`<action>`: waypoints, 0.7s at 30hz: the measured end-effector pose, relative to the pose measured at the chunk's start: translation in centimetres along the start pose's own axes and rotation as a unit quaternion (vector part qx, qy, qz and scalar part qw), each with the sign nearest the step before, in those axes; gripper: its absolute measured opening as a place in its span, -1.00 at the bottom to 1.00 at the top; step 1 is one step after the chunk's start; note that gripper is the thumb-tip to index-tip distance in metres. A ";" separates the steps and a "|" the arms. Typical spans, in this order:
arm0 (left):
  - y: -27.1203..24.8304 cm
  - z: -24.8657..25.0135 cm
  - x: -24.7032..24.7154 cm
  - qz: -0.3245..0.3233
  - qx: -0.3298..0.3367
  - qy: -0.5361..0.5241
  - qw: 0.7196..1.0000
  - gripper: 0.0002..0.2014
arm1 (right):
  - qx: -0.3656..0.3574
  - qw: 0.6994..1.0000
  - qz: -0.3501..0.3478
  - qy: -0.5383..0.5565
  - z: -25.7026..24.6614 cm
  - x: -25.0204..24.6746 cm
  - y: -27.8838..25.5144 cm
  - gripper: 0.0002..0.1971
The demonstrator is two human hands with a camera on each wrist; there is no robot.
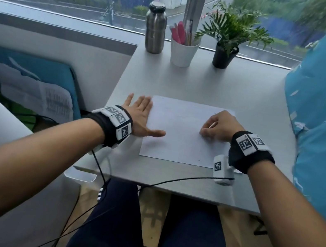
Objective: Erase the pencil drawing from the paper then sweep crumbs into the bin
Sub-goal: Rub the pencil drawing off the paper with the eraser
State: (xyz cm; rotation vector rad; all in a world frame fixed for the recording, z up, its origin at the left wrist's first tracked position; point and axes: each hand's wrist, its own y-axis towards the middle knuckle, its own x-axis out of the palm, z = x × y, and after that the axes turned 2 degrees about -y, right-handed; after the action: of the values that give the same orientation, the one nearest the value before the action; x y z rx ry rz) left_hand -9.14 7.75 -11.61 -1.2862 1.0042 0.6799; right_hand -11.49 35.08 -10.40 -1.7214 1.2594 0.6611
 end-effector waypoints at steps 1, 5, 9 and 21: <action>-0.3 0.5 -0.1 0.012 0.002 0.003 1.000 0.27 | 0.003 1.000 -0.003 0.000 0.0 0.0 0.1 -0.91; -2.3 5.1 0.8 0.044 0.206 0.026 0.977 0.07 | 0.000 1.000 -0.004 0.003 0.1 0.0 0.3 -0.92; -3.2 9.0 2.5 -0.004 0.339 0.026 0.940 -0.13 | -0.006 1.000 -0.008 -0.003 0.3 -0.1 0.4 -0.91; -2.3 7.1 2.0 0.026 0.266 0.045 0.963 0.00 | -0.011 1.000 -0.011 -0.004 0.3 -0.1 0.5 -0.90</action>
State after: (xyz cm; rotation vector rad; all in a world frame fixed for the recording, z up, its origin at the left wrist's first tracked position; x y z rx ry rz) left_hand -4.74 13.97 -12.49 -0.8248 1.2001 0.3539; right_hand -11.97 35.39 -10.62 -1.7472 1.2298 0.6699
